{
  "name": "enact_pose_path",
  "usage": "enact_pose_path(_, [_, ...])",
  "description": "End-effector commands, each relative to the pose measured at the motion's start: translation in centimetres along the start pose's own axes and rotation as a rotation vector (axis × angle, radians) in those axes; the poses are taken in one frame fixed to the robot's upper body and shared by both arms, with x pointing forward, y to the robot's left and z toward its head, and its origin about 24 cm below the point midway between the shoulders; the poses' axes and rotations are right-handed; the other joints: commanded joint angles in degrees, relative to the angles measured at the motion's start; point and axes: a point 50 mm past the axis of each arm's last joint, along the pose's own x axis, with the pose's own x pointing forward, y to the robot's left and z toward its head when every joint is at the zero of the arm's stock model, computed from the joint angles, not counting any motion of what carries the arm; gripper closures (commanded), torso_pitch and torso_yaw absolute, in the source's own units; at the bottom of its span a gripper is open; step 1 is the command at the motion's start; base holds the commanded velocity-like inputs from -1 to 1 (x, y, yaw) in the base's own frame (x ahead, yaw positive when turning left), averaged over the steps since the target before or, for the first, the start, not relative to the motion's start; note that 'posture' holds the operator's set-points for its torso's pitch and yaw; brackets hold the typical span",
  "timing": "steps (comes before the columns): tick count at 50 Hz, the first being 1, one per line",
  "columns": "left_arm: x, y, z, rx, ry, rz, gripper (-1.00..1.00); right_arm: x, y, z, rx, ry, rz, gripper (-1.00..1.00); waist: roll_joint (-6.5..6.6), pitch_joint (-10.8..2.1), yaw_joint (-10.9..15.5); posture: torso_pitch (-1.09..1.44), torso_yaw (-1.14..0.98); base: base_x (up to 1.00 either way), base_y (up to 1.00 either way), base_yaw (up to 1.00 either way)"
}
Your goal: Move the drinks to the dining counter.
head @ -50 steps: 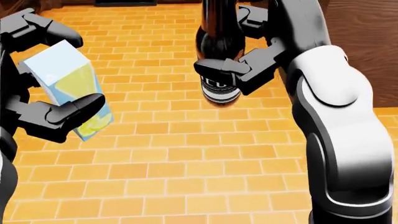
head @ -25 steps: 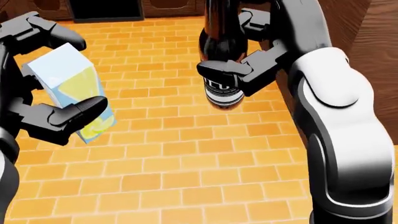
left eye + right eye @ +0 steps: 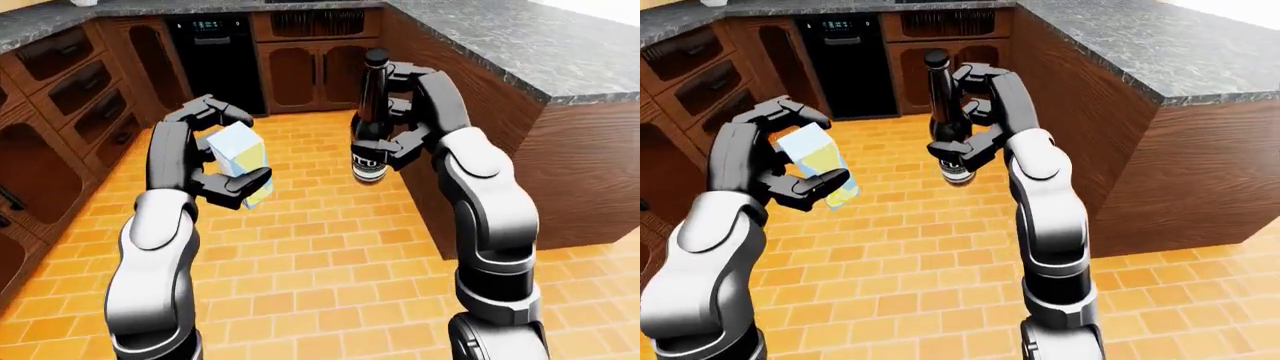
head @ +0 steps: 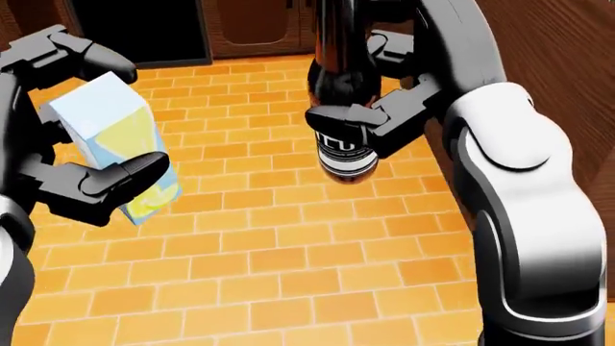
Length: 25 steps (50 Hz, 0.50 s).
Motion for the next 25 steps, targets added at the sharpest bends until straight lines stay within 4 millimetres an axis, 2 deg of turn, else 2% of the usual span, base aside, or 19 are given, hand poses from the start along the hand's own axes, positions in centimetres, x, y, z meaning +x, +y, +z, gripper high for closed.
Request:
enact_pose_path(1, [-0.35, 0.13, 2.40, -0.004, -0.140, 0.007, 1.00, -0.38, -0.50, 2.51, -0.018, -0.126, -0.030, 1.00, 0.40, -1.40, -0.02, 0.00, 0.00, 0.47, 0.08, 0.00])
enact_pose_path(5, [-0.42, 0.12, 2.44, -0.004, -0.141, 0.006, 1.00, -0.46, -0.53, 2.47, -0.019, -0.126, -0.030, 1.00, -1.43, -1.58, 0.35, 0.00, 0.00, 0.46, 0.08, 0.00])
enact_pose_path(7, [-0.44, 0.13, 2.45, -0.004, -0.140, 0.007, 1.00, -0.49, -0.56, 2.54, -0.019, -0.127, -0.030, 1.00, -3.38, -1.88, 0.28, 0.00, 0.00, 0.46, 0.08, 0.00])
enact_pose_path(8, [-0.46, 0.10, 2.50, -0.004, -0.141, 0.006, 1.00, -0.48, -0.57, 2.54, -0.019, -0.128, -0.030, 1.00, -5.51, -2.32, -0.03, 0.00, 0.00, 0.45, 0.08, 0.00])
enact_pose_path(9, [-0.39, -0.01, 2.31, -0.005, -0.139, 0.005, 1.00, -0.40, -0.47, 2.23, -0.017, -0.124, -0.027, 1.00, -3.38, -1.32, -0.06, 0.00, 0.00, 0.52, 0.00, 0.00])
enact_pose_path(10, [-0.39, -0.02, 2.27, -0.004, -0.139, 0.004, 1.00, -0.40, -0.44, 2.20, -0.017, -0.124, -0.026, 1.00, -4.43, 0.45, 0.17, 0.00, 0.00, 0.52, 0.00, 0.00])
enact_pose_path(13, [-0.47, -0.03, 2.18, -0.005, -0.138, 0.004, 1.00, -0.44, -0.46, 2.11, -0.016, -0.126, -0.026, 1.00, -4.37, -0.80, -0.95, 0.00, 0.00, 0.52, 0.00, 0.00])
enact_pose_path(18, [-0.45, -0.03, 2.17, -0.003, -0.139, 0.004, 1.00, -0.51, -0.38, 2.05, -0.019, -0.127, -0.023, 1.00, -2.11, -0.69, -2.22, 0.00, 0.00, 0.52, 0.00, 0.00])
enact_pose_path(20, [-0.41, -0.04, 2.18, -0.003, -0.139, 0.004, 1.00, -0.48, -0.38, 2.01, -0.020, -0.126, -0.023, 1.00, 0.14, -1.33, -2.04, 0.00, 0.00, 0.52, 0.00, 0.00])
enact_pose_path(21, [-0.40, -0.05, 2.18, -0.003, -0.140, 0.003, 1.00, -0.49, -0.38, 2.01, -0.019, -0.126, -0.022, 1.00, 2.79, -2.01, -1.66, 0.00, 0.00, 0.52, 0.00, 0.00])
enact_pose_path(22, [-0.40, -0.06, 2.20, -0.003, -0.140, 0.003, 1.00, -0.50, -0.37, 2.04, -0.020, -0.126, -0.023, 1.00, 2.13, -1.64, -1.63, 0.00, 0.00, 0.52, 0.00, 0.00])
enact_pose_path(23, [-0.39, -0.06, 2.18, -0.003, -0.140, 0.004, 1.00, -0.51, -0.38, 2.06, -0.021, -0.126, -0.024, 1.00, 2.34, 0.27, -2.08, 0.00, 0.00, 0.52, 0.00, 0.00])
enact_pose_path(25, [-0.41, -0.03, 2.19, -0.003, -0.140, 0.004, 1.00, -0.51, -0.40, 2.04, -0.020, -0.125, -0.025, 1.00, 2.25, -0.62, -1.27, 0.00, 0.00, 0.52, 0.00, 0.00])
